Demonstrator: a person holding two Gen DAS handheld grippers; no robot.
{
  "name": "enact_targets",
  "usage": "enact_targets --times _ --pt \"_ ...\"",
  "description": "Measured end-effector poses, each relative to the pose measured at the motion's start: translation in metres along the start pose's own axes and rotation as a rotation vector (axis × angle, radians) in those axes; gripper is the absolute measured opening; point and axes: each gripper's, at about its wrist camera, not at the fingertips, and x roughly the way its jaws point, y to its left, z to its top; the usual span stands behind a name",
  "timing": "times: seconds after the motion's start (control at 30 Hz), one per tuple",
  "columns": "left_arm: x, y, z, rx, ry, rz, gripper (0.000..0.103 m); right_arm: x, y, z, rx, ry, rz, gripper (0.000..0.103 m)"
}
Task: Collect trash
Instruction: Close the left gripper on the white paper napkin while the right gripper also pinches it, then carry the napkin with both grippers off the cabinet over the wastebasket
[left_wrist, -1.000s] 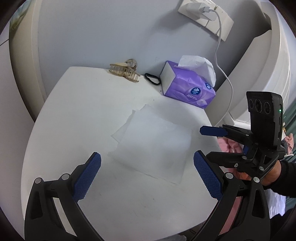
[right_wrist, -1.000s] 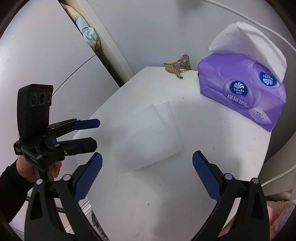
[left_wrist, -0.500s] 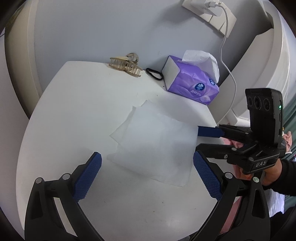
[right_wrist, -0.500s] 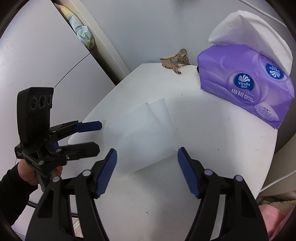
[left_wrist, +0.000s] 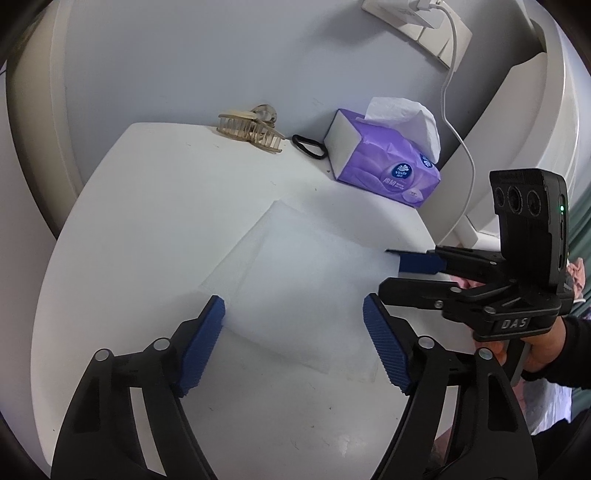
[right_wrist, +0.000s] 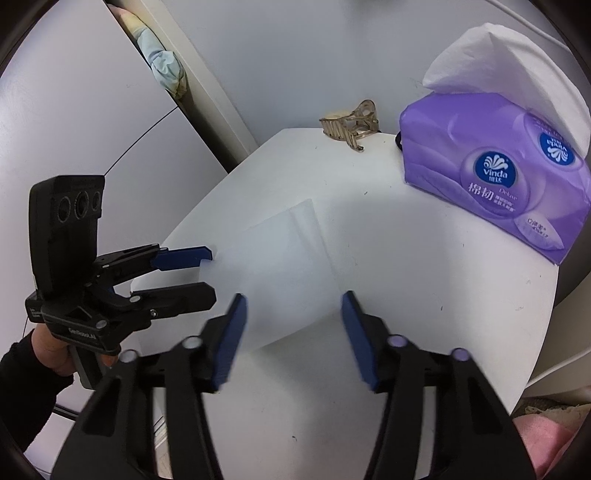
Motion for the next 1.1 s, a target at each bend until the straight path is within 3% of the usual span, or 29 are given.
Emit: enact_targets --times 0.27,0.57,0.63,0.8,1.1 --pt "-0.001 0.001 -0.002 -0.013 -0.018 0.008 0.058 0.004 -0.003 0.0 -0.013 -0.01 -0.012 0.026" --pt "0.0 0.002 -0.006 -0.035 -0.024 0.006 0.03 0.004 -0.005 -0.004 -0.013 -0.016 -0.027 0.007" --pt "0.0 0.003 -0.008 -0.041 -0.025 0.012 0.019 0.002 -0.005 -0.004 -0.014 -0.022 -0.026 0.005" --pt "-0.004 0.002 -0.014 -0.061 -0.041 0.009 0.004 -0.004 -0.004 -0.004 -0.027 -0.027 -0.01 0.004" --pt "-0.018 -0.015 -0.018 -0.061 -0.075 0.004 0.001 -0.018 0.006 -0.006 -0.056 -0.044 -0.002 0.003"
